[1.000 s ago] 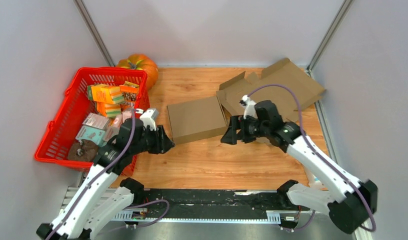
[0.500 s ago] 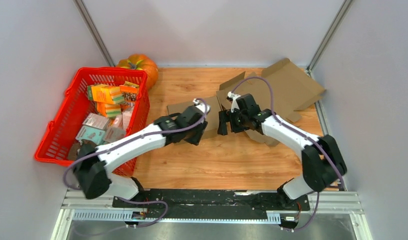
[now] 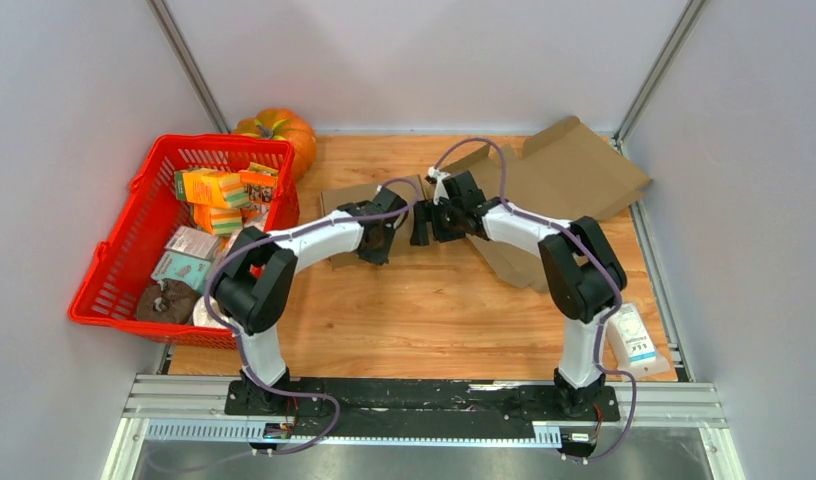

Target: Fold the paper box

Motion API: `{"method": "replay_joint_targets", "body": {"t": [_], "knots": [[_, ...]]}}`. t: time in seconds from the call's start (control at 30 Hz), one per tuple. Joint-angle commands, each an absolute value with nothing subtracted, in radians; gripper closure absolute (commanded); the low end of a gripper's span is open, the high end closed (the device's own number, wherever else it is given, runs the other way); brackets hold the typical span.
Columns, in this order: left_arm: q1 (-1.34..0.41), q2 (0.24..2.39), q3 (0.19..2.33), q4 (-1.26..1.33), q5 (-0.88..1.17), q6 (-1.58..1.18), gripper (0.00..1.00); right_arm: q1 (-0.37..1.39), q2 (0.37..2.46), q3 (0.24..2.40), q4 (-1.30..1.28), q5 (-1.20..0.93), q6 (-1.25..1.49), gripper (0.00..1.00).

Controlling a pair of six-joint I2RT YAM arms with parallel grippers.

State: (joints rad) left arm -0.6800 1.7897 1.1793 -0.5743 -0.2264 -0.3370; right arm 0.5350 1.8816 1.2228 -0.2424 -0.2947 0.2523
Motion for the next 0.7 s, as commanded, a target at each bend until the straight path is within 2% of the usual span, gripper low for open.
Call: {"method": "replay_joint_targets", "body": {"t": [0.0,0.17,0.2,0.23,0.3,0.33,0.43,0.47,0.53,0.67], "knots": [[-0.577,1.863,1.337,-0.543,-0.230,-0.316,0.75,0.537,2.011,1.409,-0.150,-0.279,0.331,0.23],[-0.480,1.942,1.507,-0.560,-0.144,-0.264,0.71,0.477,2.105,1.662,-0.265,-0.275,0.365,0.18],[-0.480,1.941,1.534,-0.586,-0.126,-0.250,0.69,0.465,2.077,1.681,-0.372,-0.281,0.371,0.16],[-0.486,1.925,1.545,-0.603,-0.095,-0.242,0.61,0.451,2.050,1.686,-0.426,-0.299,0.374,0.13],[-0.500,1.825,1.481,-0.571,-0.005,-0.262,0.51,0.436,1.896,1.573,-0.510,-0.333,0.385,0.09],[-0.521,1.784,1.447,-0.530,0.024,-0.297,0.44,0.433,1.832,1.524,-0.541,-0.330,0.379,0.04],[-0.593,1.681,1.358,-0.432,0.142,-0.409,0.28,0.384,1.587,1.320,-0.675,-0.146,0.438,0.00],[-0.612,1.678,1.361,-0.408,0.208,-0.448,0.27,0.289,1.535,1.268,-0.698,-0.111,0.480,0.00],[-0.667,1.724,1.393,-0.308,0.267,-0.636,0.27,0.101,1.412,1.117,-0.715,-0.194,0.555,0.00],[-0.733,1.899,1.465,-0.241,0.181,-0.960,0.26,-0.044,1.177,0.996,-0.696,-0.230,0.558,0.00]]}}
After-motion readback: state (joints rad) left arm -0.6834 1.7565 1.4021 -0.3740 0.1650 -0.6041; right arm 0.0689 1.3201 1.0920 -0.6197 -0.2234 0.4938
